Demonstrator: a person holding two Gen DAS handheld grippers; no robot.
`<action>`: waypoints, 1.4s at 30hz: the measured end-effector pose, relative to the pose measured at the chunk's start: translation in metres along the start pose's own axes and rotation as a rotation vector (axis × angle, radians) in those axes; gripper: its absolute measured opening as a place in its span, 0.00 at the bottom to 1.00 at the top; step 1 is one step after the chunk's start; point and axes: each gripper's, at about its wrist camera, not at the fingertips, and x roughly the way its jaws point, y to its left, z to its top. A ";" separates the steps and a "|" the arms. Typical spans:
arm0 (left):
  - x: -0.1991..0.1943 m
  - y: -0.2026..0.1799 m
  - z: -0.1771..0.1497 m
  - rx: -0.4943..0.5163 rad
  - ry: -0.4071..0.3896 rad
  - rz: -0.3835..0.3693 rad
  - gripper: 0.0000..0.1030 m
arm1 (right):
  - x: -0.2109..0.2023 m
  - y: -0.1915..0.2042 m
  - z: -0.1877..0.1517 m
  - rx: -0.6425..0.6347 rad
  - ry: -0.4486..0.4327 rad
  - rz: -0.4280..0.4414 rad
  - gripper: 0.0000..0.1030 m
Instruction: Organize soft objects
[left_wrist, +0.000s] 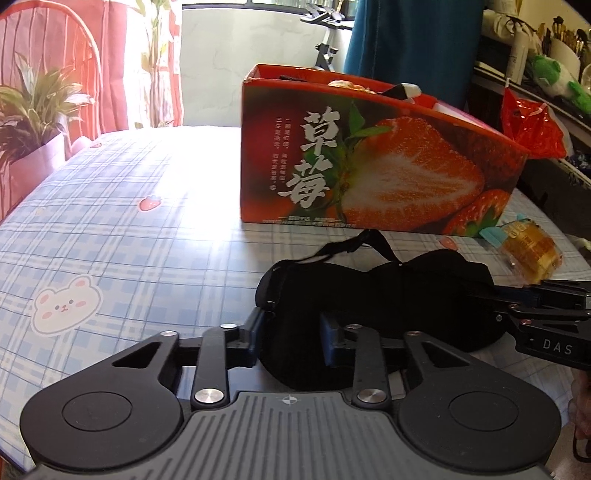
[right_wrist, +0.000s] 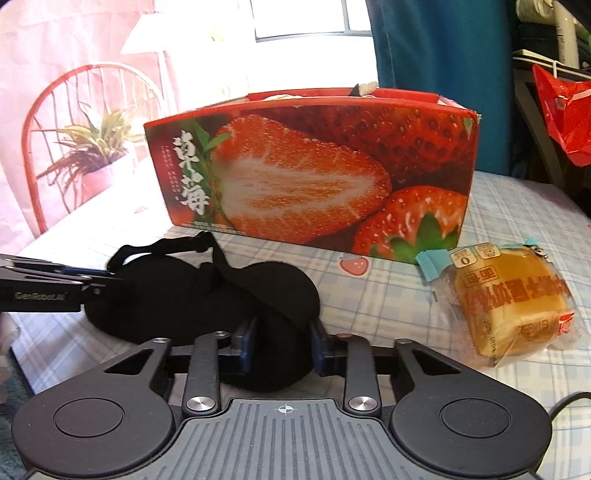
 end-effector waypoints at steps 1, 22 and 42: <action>0.000 -0.001 0.000 0.004 -0.002 -0.005 0.24 | -0.002 0.001 0.000 -0.005 -0.008 0.003 0.22; -0.016 -0.011 0.011 0.037 -0.091 -0.038 0.21 | -0.018 -0.008 0.006 0.032 -0.099 0.018 0.21; -0.053 -0.045 0.097 0.126 -0.314 -0.110 0.20 | -0.060 -0.032 0.070 0.014 -0.302 -0.013 0.21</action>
